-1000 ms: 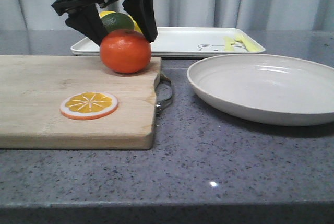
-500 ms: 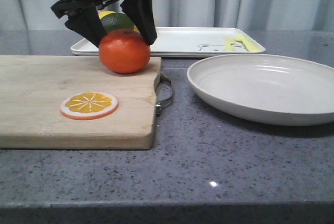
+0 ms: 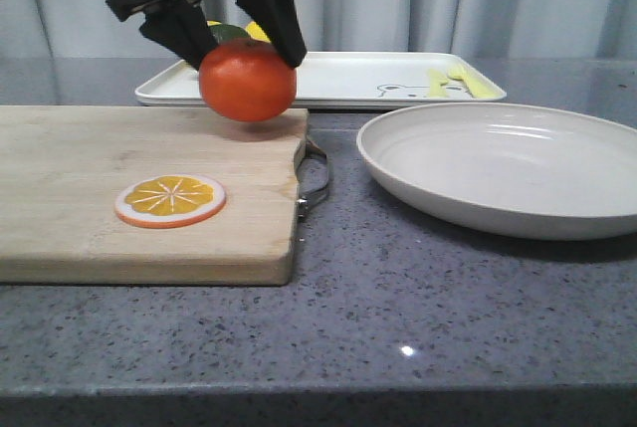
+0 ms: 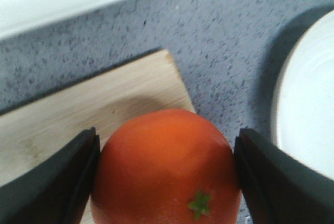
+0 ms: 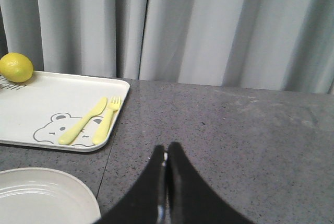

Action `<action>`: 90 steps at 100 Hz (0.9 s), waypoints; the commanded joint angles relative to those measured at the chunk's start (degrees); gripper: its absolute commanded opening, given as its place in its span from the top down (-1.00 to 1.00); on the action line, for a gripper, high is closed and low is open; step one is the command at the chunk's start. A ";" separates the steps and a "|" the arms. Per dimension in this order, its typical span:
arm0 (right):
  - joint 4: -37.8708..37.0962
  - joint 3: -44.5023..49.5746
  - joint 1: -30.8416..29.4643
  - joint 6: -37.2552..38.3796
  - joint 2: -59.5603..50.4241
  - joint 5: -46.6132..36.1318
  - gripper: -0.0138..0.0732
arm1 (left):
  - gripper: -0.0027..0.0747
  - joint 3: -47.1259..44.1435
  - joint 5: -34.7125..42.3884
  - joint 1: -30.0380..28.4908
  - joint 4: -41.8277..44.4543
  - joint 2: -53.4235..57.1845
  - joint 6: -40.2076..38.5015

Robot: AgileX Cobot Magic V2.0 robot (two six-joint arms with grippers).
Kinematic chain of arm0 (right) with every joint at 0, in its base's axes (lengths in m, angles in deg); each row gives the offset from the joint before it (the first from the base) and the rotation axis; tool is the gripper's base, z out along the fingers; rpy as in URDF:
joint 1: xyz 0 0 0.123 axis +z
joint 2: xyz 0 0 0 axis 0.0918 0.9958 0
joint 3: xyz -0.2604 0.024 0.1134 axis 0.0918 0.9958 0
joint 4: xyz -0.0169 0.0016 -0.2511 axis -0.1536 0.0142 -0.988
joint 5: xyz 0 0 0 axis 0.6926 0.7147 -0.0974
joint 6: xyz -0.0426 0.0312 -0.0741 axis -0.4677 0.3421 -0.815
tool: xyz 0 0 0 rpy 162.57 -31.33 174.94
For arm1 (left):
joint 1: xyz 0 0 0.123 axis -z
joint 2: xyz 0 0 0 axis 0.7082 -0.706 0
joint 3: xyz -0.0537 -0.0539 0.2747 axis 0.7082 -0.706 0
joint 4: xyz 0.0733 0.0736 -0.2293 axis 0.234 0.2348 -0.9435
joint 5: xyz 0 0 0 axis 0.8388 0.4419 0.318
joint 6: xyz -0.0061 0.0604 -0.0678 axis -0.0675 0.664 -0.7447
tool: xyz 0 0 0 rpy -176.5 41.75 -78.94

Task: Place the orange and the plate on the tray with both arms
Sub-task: 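Lift the orange with the left gripper and carry it over the plate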

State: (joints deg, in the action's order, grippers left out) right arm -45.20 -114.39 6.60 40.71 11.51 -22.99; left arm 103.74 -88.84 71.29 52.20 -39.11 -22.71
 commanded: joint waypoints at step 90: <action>-0.20 -2.02 -0.21 -0.32 0.53 -4.59 0.83 | 0.15 16.92 2.11 20.49 -4.32 -8.19 0.16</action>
State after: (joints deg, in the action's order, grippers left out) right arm -45.20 -114.39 6.60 40.71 11.51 -22.99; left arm 118.46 -89.50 91.17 49.71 -50.11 -22.71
